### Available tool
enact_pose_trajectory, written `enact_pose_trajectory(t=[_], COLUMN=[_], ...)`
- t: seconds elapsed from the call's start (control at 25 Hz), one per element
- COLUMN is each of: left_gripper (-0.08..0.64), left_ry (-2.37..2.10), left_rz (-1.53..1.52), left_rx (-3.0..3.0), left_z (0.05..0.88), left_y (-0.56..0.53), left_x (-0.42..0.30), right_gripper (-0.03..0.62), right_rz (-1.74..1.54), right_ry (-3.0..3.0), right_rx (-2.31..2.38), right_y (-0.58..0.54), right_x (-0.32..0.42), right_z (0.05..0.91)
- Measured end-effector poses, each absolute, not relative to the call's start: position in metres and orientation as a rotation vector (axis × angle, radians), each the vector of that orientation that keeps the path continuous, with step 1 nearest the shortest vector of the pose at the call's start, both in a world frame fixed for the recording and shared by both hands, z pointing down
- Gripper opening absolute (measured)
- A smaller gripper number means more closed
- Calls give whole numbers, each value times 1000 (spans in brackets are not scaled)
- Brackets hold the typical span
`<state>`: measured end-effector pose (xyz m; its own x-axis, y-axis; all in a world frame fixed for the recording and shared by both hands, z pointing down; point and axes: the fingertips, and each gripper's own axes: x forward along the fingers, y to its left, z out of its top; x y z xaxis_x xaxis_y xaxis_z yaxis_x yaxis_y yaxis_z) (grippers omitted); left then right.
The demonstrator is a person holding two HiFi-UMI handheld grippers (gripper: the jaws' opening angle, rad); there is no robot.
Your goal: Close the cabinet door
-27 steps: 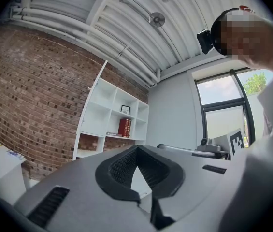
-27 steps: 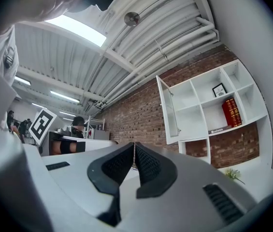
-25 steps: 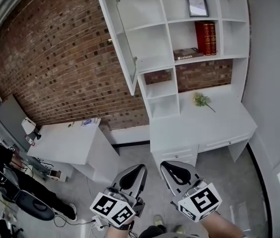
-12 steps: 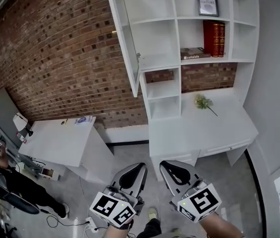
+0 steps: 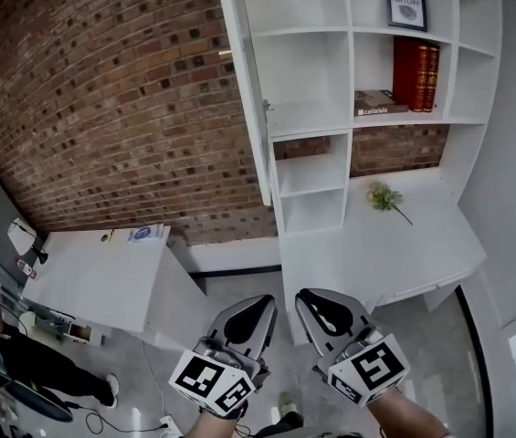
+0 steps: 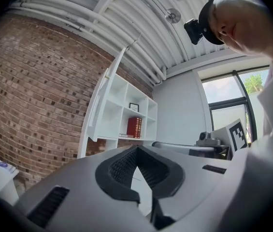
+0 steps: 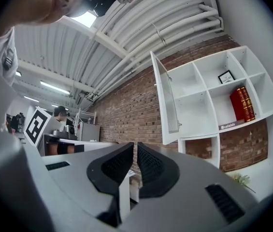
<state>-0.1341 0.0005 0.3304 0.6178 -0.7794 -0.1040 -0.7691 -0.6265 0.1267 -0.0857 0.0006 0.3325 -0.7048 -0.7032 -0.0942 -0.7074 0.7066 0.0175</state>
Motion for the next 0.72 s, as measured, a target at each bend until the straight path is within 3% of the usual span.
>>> enact_pose_trajectory(t=[0.56,0.72], left_gripper=[11,11], left_ry=[-1219,-1231], left_rz=[-264,-265], left_rx=[2815,2809], left_z=[328,329], left_y=[-90,-106], left_x=[-186,-192], right_gripper=[26,66], right_rz=[113,124], right_ry=[2744,2732], right_rx=[-1385,-1409], right_y=[-105,-129], right_x=[-128,-131], right_z=[328,327])
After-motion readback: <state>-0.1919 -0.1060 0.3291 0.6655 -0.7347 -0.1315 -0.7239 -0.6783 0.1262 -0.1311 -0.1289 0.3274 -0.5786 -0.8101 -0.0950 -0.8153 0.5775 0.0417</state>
